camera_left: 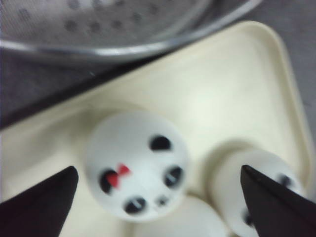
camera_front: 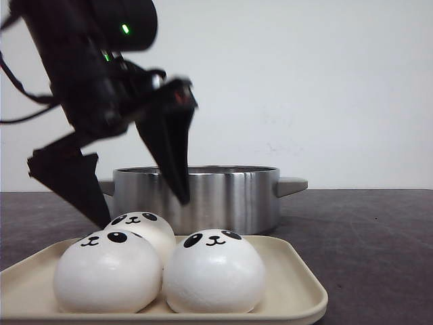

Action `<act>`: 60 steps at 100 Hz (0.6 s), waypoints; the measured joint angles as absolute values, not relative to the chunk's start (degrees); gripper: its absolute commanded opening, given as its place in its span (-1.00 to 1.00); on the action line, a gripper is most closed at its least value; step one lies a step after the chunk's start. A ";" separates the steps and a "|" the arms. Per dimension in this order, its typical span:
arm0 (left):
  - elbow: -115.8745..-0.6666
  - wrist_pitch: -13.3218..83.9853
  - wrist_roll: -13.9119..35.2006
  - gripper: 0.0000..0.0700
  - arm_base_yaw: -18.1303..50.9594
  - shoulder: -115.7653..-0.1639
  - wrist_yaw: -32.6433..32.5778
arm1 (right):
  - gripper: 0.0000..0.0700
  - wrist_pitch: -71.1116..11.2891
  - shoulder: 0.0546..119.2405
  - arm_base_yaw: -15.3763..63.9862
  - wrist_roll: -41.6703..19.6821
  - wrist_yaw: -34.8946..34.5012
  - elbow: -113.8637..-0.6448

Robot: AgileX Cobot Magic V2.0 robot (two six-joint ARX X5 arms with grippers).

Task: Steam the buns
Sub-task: 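Lower the left gripper onto the back bun nearest it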

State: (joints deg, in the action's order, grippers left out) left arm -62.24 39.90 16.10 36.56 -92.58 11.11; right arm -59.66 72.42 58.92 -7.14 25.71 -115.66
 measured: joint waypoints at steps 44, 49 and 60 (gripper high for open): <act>-62.37 37.82 17.61 0.10 36.62 -97.17 5.69 | -0.98 -59.96 71.88 58.85 -7.77 27.18 -115.66; -62.43 37.82 17.80 -0.03 36.62 -97.32 5.69 | -0.98 -59.96 71.88 58.85 -7.77 27.20 -115.66; -62.48 37.89 18.02 -1.00 36.62 -97.36 5.69 | -0.98 -59.99 71.88 58.85 -7.77 27.22 -115.66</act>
